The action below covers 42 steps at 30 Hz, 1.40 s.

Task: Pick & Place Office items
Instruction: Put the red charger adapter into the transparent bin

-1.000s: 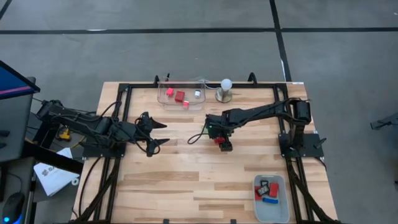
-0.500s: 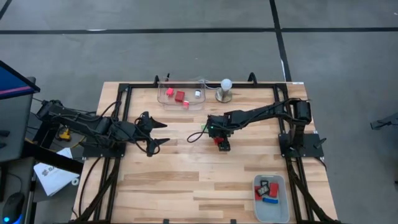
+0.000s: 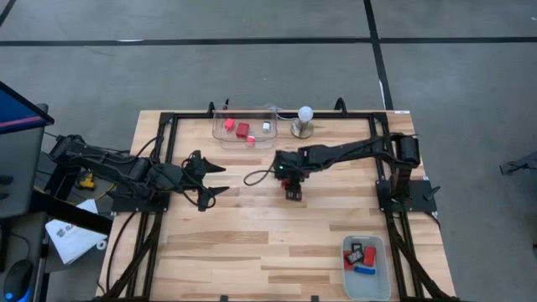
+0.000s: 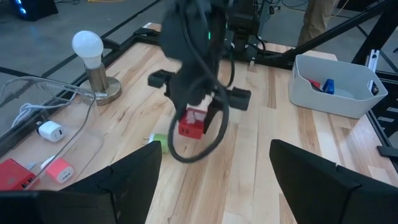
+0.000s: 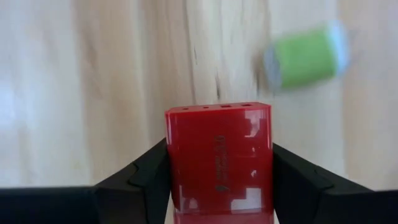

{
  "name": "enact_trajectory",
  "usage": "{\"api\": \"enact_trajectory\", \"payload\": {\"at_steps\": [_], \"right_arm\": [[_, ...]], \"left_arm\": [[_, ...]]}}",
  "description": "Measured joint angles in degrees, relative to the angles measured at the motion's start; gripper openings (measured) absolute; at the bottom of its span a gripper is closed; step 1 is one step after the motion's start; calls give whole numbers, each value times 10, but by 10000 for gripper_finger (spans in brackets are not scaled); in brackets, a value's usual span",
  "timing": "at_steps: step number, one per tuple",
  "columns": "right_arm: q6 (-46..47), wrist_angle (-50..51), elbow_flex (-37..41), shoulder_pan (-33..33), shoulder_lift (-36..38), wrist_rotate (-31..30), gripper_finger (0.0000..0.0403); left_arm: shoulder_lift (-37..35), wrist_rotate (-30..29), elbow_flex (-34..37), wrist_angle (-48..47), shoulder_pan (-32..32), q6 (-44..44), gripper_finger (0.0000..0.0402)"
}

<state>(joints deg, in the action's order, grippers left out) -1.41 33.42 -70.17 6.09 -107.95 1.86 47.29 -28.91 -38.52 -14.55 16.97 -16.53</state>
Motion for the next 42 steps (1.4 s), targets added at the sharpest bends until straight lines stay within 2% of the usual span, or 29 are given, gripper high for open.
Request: {"api": "enact_trajectory", "payload": {"at_steps": [3, 8, 12, 15, 20, 23, 29, 34, 38, 42], "right_arm": [[-7, 38, -64, 0, 2, -5, 202], [-60, 91, -205, 22, 3, -68, 229], [-80, 69, -293, 66, 3, -45, 214], [-75, 59, -334, 114, 4, 11, 203], [-24, 28, -347, 198, -1, 111, 218], [-1, -20, -328, 232, -1, 143, 230], [46, -126, -284, 264, -1, 221, 208], [73, -158, -283, 267, -41, 242, 215], [81, -155, -314, 263, -107, 251, 233], [76, -144, -374, 263, -172, 251, 221]], "left_arm": [[0, 0, 0, 0, 0, 0, 296], [0, 0, 0, 0, 0, 2, 296], [0, 0, 0, 0, 0, 2, 296], [0, 0, 0, 0, 0, 2, 296], [0, 2, 0, 0, 0, 11, 296], [0, 2, 0, 0, 0, 12, 296], [0, 2, 0, 4, 0, 18, 296], [0, -1, 0, 23, 0, 40, 296], [0, 0, 0, 24, 0, 43, 296], [0, 0, 0, 25, -1, 46, 296]]}}
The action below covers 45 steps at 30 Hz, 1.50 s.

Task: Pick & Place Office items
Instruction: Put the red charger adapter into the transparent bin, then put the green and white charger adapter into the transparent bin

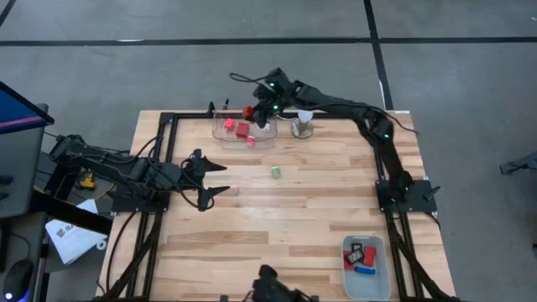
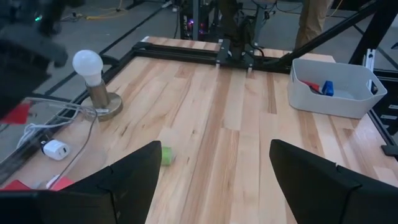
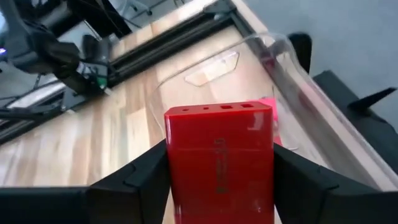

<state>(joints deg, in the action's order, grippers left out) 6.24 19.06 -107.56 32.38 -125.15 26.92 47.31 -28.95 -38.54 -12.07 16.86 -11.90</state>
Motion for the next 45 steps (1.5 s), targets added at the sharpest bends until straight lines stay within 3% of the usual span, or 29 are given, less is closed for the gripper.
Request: {"api": "enact_trajectory", "payload": {"at_steps": [4, 8, 14, 20, 28, 37, 45], "right_arm": [[-31, 84, -74, 0, -58, -6, 208], [-59, 162, -131, 0, -103, -40, 223], [-100, 237, -165, 1, -131, -85, 232], [-114, 244, -167, 8, -129, -92, 213], [-118, 263, -167, 14, -129, -92, 240], [-109, 254, -167, 8, -127, -91, 234], [-131, 266, -166, -34, -62, -106, 234]], "left_arm": [[0, 0, 0, -4, 0, 1, 296], [0, 0, 0, -10, 0, 1, 296], [0, 1, 0, -13, 0, -4, 296], [0, 1, 0, -12, 0, -5, 296], [0, 1, 0, -12, 0, -4, 296], [0, 1, 0, -12, 0, 0, 296], [0, 0, 0, -11, 0, 16, 296]]}}
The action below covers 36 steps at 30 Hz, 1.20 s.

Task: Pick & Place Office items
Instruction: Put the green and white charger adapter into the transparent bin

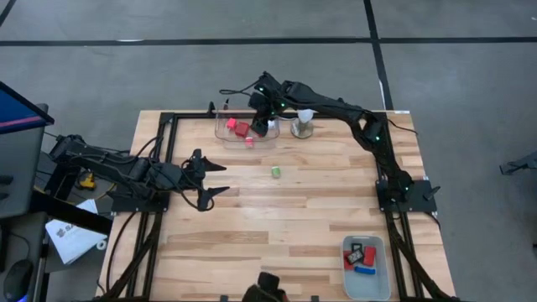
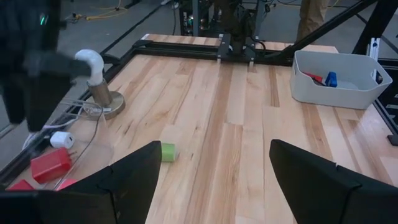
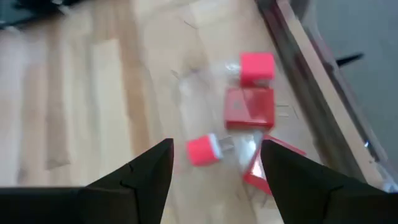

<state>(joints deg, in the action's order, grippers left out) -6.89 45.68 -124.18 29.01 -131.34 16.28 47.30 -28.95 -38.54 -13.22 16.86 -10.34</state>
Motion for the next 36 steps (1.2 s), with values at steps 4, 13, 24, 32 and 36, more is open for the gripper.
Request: {"api": "enact_trajectory", "payload": {"at_steps": [4, 13, 24, 32, 36], "right_arm": [[-7, 40, 0, -28, 51, -44, 234], [30, 279, 22, -115, 84, -102, 221], [230, 170, 185, -222, 84, -326, 219], [359, 54, 268, -204, 84, -357, 233], [411, 5, 295, -188, 84, -350, 242]], "left_arm": [[0, -7, 0, 0, 0, 0, 296], [0, -7, 0, -1, 0, -20, 296], [0, -8, 0, -16, 0, -65, 296], [0, -8, 0, -19, 2, -112, 296], [0, -8, 0, -20, 8, -127, 296]]}}
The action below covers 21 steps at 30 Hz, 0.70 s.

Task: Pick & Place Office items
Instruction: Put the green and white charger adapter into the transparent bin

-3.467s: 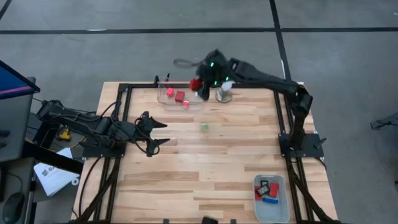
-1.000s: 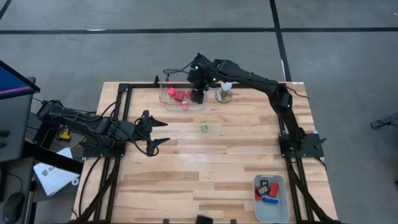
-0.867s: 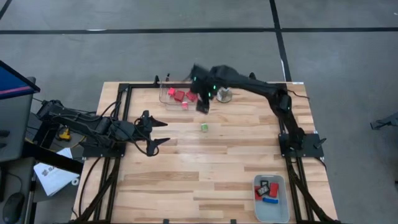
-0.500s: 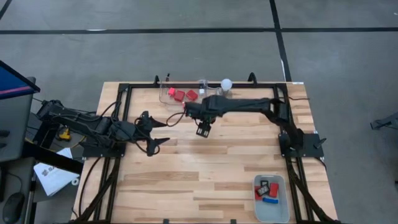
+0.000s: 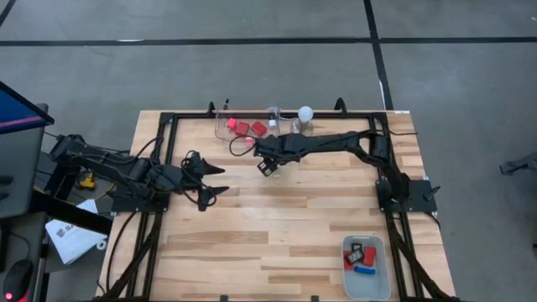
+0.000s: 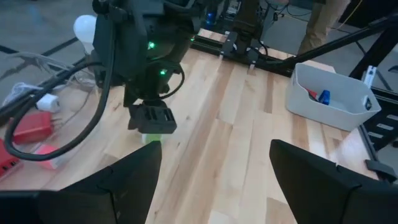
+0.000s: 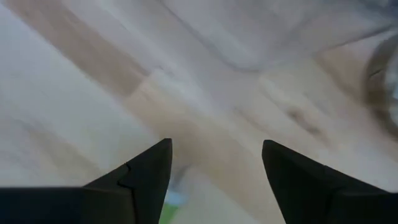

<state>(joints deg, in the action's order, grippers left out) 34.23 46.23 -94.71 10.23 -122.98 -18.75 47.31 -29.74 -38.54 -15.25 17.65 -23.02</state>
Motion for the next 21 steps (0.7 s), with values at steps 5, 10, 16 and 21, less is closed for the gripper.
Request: {"api": "enact_trajectory", "payload": {"at_steps": [5, 10, 16, 21], "right_arm": [[53, -46, 22, 0, 0, 40, 250], [80, -43, 24, -14, 0, 55, 251], [94, -23, 24, -35, 0, 53, 251], [107, -23, 36, -38, 0, 25, 251]], "left_arm": [[8, 0, 0, 1, 20, -17, 296], [9, -2, 0, 3, 27, -15, 296], [9, -3, 0, 3, 26, -13, 296], [9, -3, 0, 3, 26, -13, 296]]}}
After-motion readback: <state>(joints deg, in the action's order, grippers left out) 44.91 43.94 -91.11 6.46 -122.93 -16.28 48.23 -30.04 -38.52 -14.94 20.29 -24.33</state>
